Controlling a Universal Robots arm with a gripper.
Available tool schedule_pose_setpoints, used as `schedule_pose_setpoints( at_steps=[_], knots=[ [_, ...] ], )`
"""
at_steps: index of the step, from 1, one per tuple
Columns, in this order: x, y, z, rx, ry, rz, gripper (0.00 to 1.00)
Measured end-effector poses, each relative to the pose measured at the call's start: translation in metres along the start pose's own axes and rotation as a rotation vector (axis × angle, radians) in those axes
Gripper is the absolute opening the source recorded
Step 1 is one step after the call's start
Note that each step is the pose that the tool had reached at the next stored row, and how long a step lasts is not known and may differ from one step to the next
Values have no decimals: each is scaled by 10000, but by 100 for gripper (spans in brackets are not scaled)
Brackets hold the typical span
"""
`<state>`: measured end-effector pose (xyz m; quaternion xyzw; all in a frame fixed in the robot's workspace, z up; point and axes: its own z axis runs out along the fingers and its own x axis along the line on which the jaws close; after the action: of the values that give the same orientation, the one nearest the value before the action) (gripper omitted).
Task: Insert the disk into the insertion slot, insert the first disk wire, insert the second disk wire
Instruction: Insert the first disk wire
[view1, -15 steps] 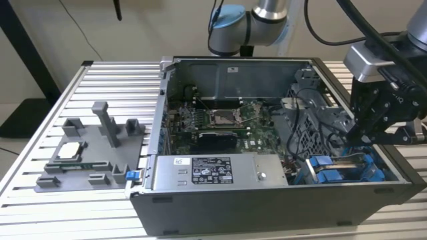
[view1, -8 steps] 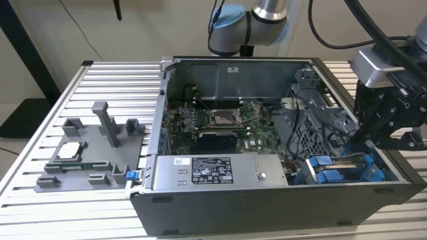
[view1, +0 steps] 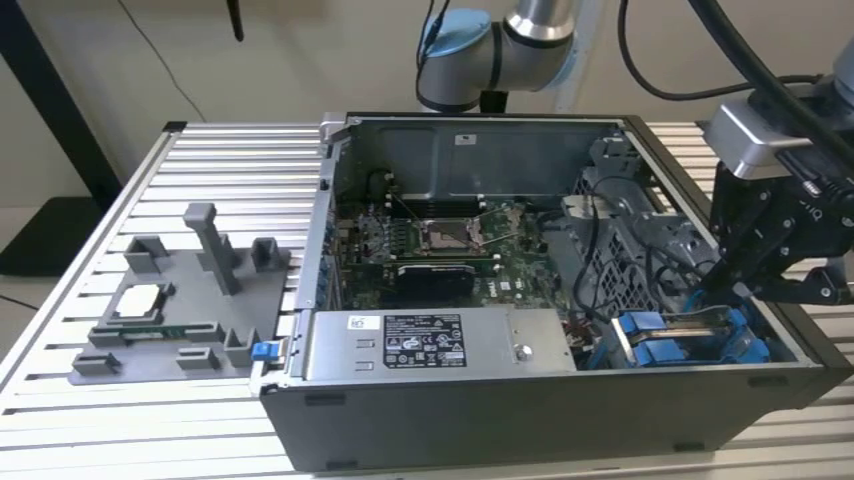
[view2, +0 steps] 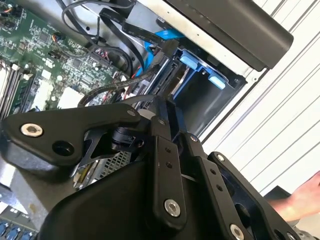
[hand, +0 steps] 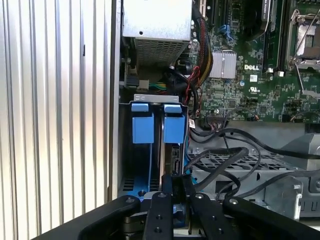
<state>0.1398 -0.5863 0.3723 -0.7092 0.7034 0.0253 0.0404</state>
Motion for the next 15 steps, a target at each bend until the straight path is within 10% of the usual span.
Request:
schedule_pose_setpoints(
  at_steps=[15],
  knots=[
    [26, -13, 60, -125, 14, 11, 0]
  ],
)
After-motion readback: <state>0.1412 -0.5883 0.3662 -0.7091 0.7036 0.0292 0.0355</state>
